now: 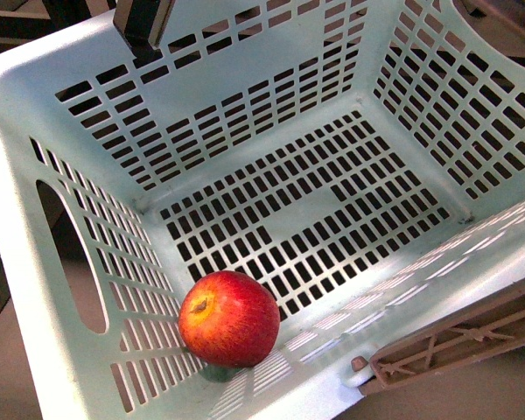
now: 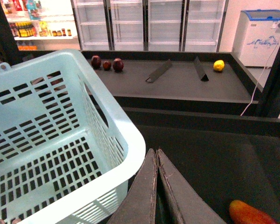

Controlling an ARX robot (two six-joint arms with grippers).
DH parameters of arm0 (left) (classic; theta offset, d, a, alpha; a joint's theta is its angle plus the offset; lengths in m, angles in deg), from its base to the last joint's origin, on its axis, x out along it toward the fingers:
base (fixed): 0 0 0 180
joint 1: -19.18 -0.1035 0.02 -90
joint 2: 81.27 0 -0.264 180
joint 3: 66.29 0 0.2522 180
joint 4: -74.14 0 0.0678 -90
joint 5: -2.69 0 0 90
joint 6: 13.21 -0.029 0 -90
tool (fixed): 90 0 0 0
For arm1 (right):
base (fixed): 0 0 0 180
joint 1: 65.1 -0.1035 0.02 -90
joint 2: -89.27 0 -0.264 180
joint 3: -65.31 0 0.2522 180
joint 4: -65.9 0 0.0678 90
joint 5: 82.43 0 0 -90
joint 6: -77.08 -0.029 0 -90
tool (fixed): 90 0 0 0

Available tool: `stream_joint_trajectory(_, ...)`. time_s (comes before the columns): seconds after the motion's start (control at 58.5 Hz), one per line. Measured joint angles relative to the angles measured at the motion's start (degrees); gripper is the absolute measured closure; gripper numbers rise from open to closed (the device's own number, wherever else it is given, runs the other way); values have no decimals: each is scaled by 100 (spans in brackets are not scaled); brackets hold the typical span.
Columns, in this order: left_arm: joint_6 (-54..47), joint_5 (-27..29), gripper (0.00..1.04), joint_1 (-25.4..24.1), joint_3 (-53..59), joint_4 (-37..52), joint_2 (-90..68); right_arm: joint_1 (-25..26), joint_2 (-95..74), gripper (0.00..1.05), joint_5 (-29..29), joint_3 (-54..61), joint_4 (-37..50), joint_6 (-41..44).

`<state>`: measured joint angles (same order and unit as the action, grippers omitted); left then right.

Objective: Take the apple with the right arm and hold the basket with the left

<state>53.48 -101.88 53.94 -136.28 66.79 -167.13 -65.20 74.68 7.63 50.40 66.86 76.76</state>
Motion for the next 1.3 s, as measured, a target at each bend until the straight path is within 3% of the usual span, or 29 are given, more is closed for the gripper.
stream_joint_trajectory(0.308,0,0,99,0,0,0,0,0,474,103,-2,0,-487,0)
stream_joint_trajectory(0.428,4,-7,99,0,0,0,0,0,1259,103,2,0,-1401,0)
stream_joint_trajectory(0.804,0,4,99,0,-2,0,-7,0,1416,102,-2,0,-1460,9)
stream_joint_trajectory(0.992,0,0,99,0,-2,0,-7,0,1419,72,0,0,-1462,11)
stream_joint_trajectory(1.163,2,15,99,0,-2,-2,-7,0,1419,39,-2,0,-1462,11)
stream_joint_trajectory(1.214,103,748,99,109,-122,-319,-7,0,1421,30,0,0,-1462,11)
stream_joint_trajectory(1.3,610,2422,99,227,-212,-498,-7,0,1421,15,-7,0,-1462,11)
